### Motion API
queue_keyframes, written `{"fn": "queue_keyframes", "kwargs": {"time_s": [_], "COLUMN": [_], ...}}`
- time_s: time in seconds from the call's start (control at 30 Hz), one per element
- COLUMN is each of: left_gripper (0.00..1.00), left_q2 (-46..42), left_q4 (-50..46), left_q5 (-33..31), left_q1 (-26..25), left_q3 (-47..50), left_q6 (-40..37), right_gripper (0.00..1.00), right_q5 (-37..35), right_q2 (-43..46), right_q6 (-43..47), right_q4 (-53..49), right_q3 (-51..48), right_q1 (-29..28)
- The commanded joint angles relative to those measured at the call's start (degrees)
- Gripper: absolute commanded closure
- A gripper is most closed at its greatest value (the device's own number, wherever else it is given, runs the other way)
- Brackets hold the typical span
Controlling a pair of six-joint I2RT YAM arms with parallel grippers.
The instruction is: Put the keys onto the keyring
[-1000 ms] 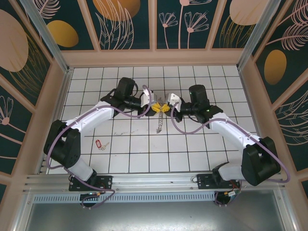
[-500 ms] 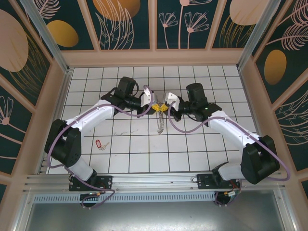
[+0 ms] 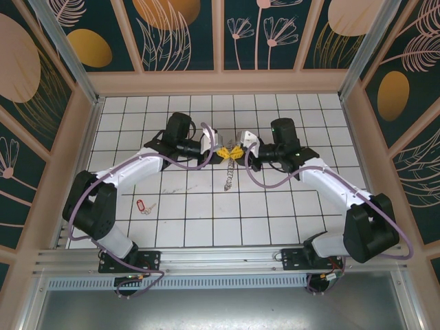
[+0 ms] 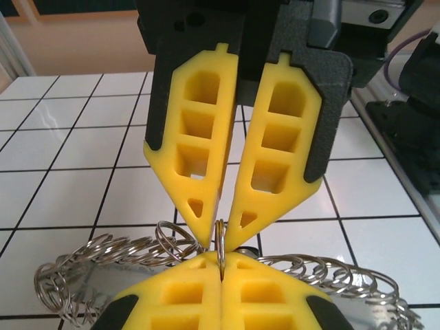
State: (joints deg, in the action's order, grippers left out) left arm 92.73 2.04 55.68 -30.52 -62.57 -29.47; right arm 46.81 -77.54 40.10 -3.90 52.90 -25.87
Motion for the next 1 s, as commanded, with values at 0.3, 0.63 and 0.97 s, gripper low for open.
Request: {"fn": "queue_keyframes", "kwargs": {"time_s": [0.3,0.63,0.97], "left_gripper": [1.00,1.00,0.86], "left_q2": [-2.2,-2.6,-1.3], "left_q4": [14.4,16.8,2.0], "left_q5": [12.1,12.2,5.1], "left_q1": [-0.4,-0.3,-0.5], "left_q3": [0.5,0.9,-3.1], "left_q6": [7.9,9.9,1.4], "right_gripper": [0.86,0.85,1.00], "right_q5": [7.2,8.0,3.6], "right_q2": [0.2,0.5,1.0], "right_q6": [-2.3,-3.1,-2.0], "right_q4": [8.3,10.8,7.7], "right_q3": [-3.6,-4.8,-2.6], "right_q1": [2.9,3.9,2.5]}}
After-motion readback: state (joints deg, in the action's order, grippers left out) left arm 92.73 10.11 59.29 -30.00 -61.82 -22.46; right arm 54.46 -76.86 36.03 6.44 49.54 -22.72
